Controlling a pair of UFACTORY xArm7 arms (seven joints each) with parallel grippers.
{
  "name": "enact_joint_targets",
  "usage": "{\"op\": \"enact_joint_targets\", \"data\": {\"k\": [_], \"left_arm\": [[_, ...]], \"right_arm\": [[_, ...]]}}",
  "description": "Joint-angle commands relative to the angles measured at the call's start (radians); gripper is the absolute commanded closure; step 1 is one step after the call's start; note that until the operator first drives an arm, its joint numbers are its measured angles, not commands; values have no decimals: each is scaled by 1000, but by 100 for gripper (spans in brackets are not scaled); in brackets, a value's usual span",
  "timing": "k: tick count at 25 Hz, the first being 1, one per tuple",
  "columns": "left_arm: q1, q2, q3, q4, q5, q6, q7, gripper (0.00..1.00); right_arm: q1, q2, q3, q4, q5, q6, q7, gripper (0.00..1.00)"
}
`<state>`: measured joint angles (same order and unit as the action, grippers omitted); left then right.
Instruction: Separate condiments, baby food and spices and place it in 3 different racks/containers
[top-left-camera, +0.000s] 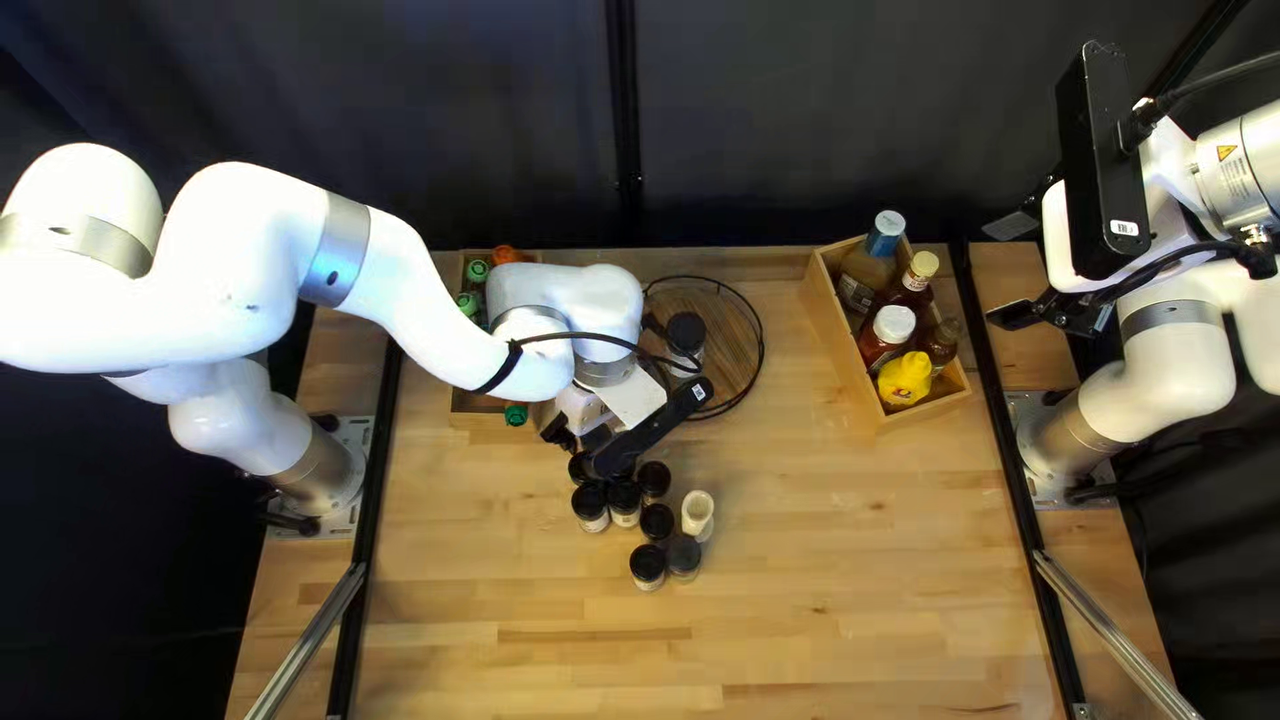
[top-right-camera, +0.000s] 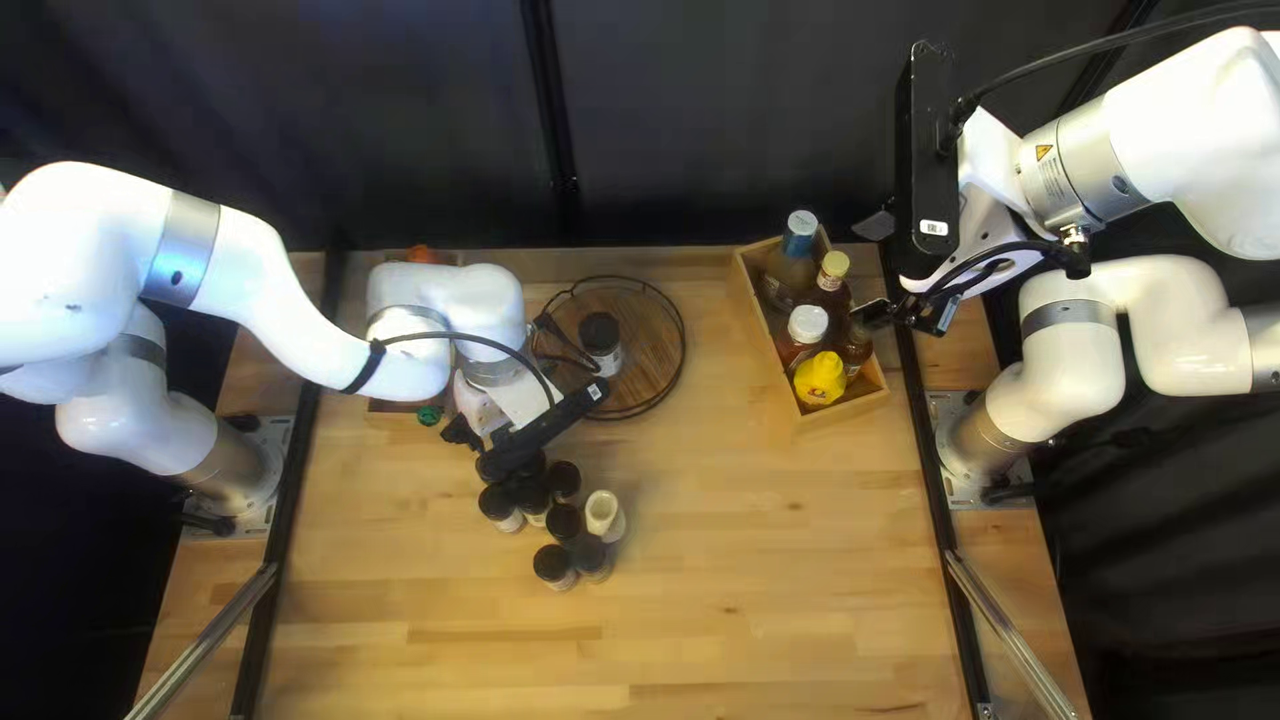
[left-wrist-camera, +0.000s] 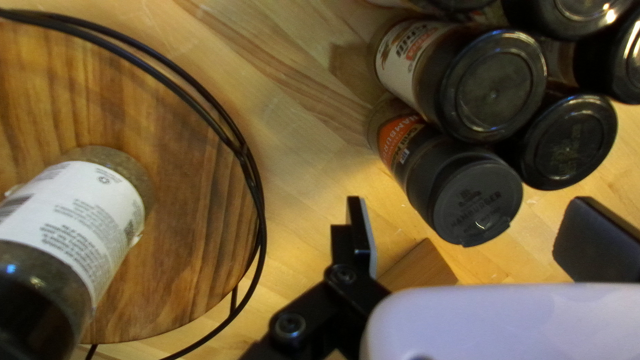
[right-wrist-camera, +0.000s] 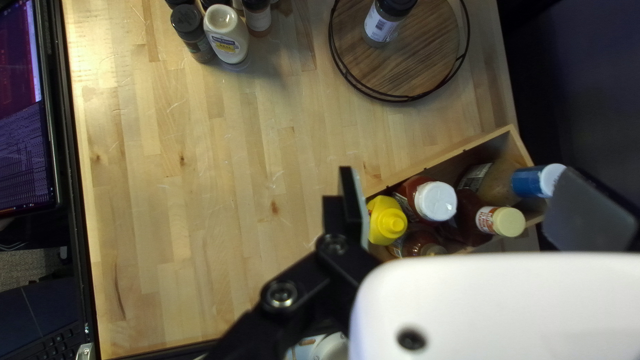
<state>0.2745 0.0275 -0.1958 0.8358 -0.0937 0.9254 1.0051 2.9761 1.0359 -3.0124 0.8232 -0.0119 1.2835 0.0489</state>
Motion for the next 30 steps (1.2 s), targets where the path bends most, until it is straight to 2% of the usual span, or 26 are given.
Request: {"op": "enact_joint_targets", "data": {"k": [1, 5, 6, 8, 12, 15, 17, 21, 30], "left_arm": [[2, 1, 3, 4, 3, 2, -2, 74], [4, -20, 5, 22, 9, 39, -4, 75], [5, -30, 5, 30, 11, 54, -5, 81], [5, -49, 5, 59, 19, 98, -11, 87], [10, -68, 9, 137, 40, 188, -13, 90], [25, -74, 24, 185, 54, 233, -7, 98], [41, -69, 40, 216, 61, 248, -8, 100], [70, -52, 68, 247, 71, 230, -34, 100], [119, -43, 116, 189, 80, 96, -113, 100]], "right_arm": [[0, 0, 0, 0, 0, 0, 0, 0], [0, 0, 0, 0, 0, 0, 0, 0], [0, 0, 0, 0, 0, 0, 0, 0], [0, 0, 0, 0, 0, 0, 0, 0], [0, 0, 0, 0, 0, 0, 0, 0], [0, 0, 0, 0, 0, 0, 0, 0], [0, 0, 0, 0, 0, 0, 0, 0], [0, 0, 0, 0, 0, 0, 0, 0], [0, 0, 0, 0, 0, 0, 0, 0]]}}
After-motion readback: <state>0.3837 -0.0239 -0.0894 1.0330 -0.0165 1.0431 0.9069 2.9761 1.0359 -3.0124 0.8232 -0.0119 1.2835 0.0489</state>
